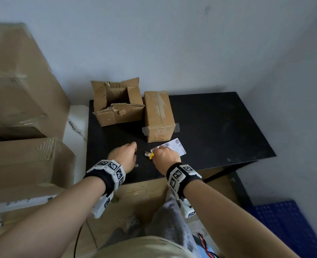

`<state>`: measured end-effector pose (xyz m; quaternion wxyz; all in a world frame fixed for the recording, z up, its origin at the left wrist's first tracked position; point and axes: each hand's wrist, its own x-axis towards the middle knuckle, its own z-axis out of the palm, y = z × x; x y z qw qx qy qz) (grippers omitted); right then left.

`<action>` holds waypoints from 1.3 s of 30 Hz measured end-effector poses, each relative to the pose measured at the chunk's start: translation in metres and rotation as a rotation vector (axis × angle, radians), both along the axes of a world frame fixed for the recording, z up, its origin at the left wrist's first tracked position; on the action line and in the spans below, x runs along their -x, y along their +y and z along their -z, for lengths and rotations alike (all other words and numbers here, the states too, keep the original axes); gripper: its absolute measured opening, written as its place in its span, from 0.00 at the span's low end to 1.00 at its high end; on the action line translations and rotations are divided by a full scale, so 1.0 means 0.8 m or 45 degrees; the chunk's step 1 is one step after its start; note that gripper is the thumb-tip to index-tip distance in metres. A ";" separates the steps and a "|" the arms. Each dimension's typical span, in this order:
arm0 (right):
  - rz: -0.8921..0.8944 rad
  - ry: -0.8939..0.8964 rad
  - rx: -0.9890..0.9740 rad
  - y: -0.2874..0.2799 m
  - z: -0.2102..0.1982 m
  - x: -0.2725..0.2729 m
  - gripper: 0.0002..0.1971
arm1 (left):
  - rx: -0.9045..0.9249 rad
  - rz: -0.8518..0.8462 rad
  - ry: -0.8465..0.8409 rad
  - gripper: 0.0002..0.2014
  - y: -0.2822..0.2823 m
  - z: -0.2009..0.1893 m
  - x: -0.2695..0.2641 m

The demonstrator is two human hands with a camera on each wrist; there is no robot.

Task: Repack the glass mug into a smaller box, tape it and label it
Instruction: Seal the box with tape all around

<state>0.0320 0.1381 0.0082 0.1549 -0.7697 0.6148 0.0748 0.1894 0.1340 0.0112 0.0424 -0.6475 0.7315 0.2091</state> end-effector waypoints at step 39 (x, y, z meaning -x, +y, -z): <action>0.417 -0.730 -0.069 -0.063 0.000 0.100 0.32 | -0.048 -0.674 1.081 0.24 -0.038 0.001 0.081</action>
